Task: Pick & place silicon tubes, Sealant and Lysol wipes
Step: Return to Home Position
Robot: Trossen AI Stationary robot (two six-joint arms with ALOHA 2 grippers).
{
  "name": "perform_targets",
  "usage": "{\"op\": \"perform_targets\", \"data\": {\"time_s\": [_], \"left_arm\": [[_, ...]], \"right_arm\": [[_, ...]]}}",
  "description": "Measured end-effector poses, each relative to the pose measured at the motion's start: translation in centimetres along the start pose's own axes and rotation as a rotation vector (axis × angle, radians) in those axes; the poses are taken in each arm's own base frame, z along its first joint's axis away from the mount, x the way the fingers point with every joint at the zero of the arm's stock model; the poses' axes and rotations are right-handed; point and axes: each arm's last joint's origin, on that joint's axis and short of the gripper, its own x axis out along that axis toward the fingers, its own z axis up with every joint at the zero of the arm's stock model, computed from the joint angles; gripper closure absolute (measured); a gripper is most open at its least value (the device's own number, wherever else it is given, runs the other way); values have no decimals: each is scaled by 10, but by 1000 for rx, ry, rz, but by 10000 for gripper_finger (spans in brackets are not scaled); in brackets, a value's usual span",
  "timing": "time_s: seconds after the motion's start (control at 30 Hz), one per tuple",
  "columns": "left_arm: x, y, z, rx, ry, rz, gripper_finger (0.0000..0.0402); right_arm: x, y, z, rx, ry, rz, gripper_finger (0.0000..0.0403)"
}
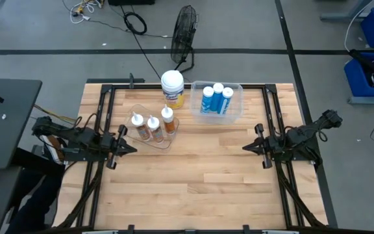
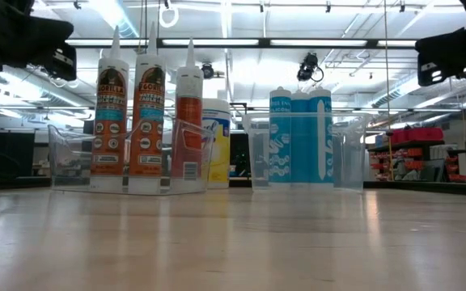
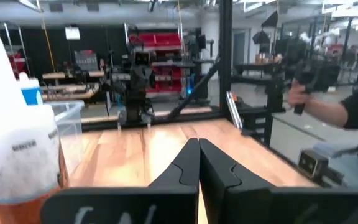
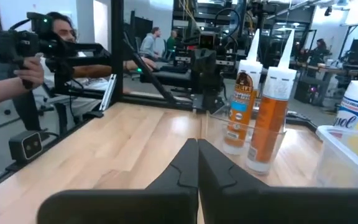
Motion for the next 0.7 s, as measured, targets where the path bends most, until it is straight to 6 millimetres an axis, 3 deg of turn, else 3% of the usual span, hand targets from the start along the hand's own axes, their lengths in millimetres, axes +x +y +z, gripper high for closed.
{"op": "perform_targets", "data": {"time_s": [0.33, 0.7], "left_arm": [[0, 1, -2, -47, 18, 31, 385], [0, 0, -3, 6, 26, 8, 383]], "right_arm": [[0, -4, 1, 57, 2, -130, 395], [0, 0, 0, 9, -1, 2, 399]]}}
